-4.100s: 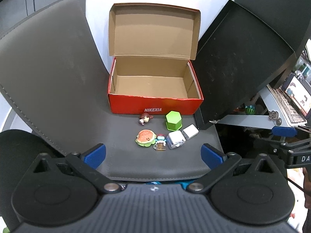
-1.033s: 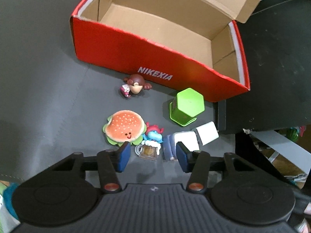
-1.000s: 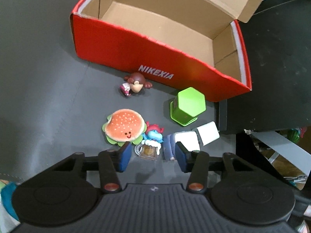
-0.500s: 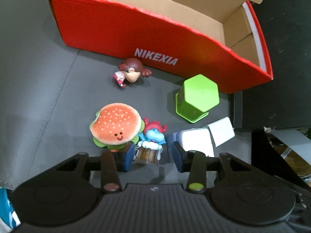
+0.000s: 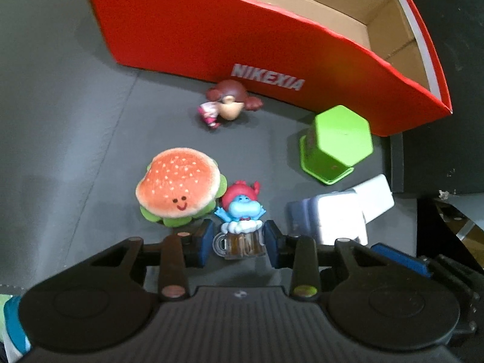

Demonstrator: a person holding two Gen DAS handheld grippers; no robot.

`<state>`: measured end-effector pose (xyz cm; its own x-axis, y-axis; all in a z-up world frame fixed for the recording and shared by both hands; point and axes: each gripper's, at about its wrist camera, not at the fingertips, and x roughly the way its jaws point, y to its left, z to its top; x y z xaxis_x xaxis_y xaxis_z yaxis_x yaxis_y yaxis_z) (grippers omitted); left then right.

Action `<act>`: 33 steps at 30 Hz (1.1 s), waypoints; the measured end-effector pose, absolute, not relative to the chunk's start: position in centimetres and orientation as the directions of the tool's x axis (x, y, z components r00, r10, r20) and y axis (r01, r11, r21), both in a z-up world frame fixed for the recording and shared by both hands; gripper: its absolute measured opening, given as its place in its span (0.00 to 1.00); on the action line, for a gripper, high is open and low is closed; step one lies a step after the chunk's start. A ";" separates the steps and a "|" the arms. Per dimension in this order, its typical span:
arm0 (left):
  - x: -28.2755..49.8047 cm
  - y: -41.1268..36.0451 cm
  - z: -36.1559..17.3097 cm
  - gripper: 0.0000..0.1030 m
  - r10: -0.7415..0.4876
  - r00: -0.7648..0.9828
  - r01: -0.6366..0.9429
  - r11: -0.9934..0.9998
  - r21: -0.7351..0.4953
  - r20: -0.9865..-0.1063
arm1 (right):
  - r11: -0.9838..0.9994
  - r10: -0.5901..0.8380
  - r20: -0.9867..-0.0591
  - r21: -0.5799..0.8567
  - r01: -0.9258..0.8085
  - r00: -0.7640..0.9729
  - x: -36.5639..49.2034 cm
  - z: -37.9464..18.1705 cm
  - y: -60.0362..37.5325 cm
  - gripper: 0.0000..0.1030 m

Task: Organize objects
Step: 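Close the left gripper on the smurf figure while the right gripper closes on the white cube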

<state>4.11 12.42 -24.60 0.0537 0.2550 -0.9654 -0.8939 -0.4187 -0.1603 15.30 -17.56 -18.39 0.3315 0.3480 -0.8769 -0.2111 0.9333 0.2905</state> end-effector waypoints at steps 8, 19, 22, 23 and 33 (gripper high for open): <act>2.5 10.2 -24.1 0.34 0.239 0.018 -0.832 -0.534 -0.147 -0.971 | 0.937 0.337 -0.882 0.279 -0.211 0.330 15.7 -19.1 -17.0 0.63; 1.3 7.6 -23.4 0.34 0.222 -0.012 -0.758 -0.638 -0.136 -0.975 | 0.936 0.322 -0.884 0.243 -0.256 0.339 17.0 -19.8 -15.0 0.63; 1.1 7.0 -23.2 0.34 0.215 -0.017 -0.741 -0.658 -0.132 -0.976 | 0.936 0.320 -0.887 0.241 -0.258 0.332 17.4 -20.4 -14.7 0.61; 1.0 6.9 -23.1 0.34 0.213 -0.020 -0.728 -0.673 -0.132 -0.977 | 0.937 0.318 -0.888 0.239 -0.256 0.333 17.6 -20.5 -14.6 0.61; 2.7 8.4 -23.7 0.34 0.182 -0.063 -0.726 -0.683 -0.080 -0.981 | 0.939 0.312 -0.889 0.237 -0.248 0.334 17.3 -20.6 -14.9 0.48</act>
<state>2.69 8.36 -23.66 -0.0632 0.1821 -0.9812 -0.7260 -0.6830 -0.0800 17.34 -14.89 -20.55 0.3336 0.3123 -0.8895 -0.2477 0.9394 0.2369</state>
